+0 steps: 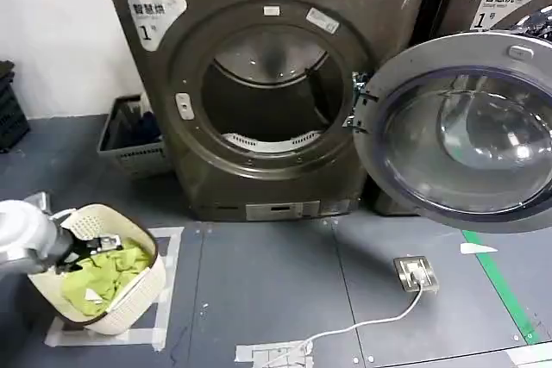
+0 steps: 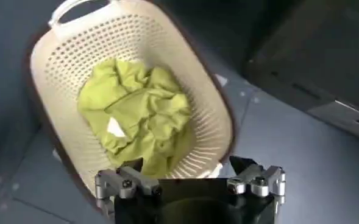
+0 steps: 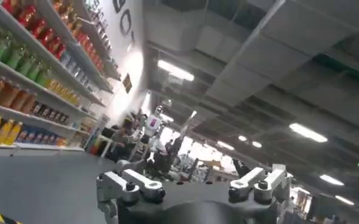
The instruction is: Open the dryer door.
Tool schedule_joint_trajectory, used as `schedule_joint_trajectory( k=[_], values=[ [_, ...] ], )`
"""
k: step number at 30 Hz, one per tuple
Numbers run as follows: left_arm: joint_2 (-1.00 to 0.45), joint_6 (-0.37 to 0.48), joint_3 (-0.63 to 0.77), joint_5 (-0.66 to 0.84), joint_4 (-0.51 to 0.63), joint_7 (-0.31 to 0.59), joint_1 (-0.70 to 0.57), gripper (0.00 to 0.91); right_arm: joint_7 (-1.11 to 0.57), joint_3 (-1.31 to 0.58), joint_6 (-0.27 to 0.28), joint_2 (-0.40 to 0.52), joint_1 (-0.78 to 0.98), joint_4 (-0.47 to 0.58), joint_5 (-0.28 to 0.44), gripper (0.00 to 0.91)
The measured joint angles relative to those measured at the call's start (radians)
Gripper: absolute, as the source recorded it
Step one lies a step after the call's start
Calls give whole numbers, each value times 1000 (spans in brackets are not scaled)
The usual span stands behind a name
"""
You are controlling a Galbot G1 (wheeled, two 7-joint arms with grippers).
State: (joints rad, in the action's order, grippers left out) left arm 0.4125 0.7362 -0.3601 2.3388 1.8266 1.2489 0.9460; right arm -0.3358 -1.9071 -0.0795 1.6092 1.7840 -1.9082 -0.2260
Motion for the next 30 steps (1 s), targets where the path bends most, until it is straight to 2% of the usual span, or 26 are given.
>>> schedule_joint_trajectory(
  k=[8,12,30],
  values=[
    [0,0,5,8,-71,3,-12,907,6,5,0,0,-3,-2,0,907],
    [0,0,6,9,-77,3,-15,907,8,9,-20,0,-8,2,-7,907],
    [2,0,10,15,-93,1,-32,907,13,10,-20,0,-4,6,-7,907]
  ],
)
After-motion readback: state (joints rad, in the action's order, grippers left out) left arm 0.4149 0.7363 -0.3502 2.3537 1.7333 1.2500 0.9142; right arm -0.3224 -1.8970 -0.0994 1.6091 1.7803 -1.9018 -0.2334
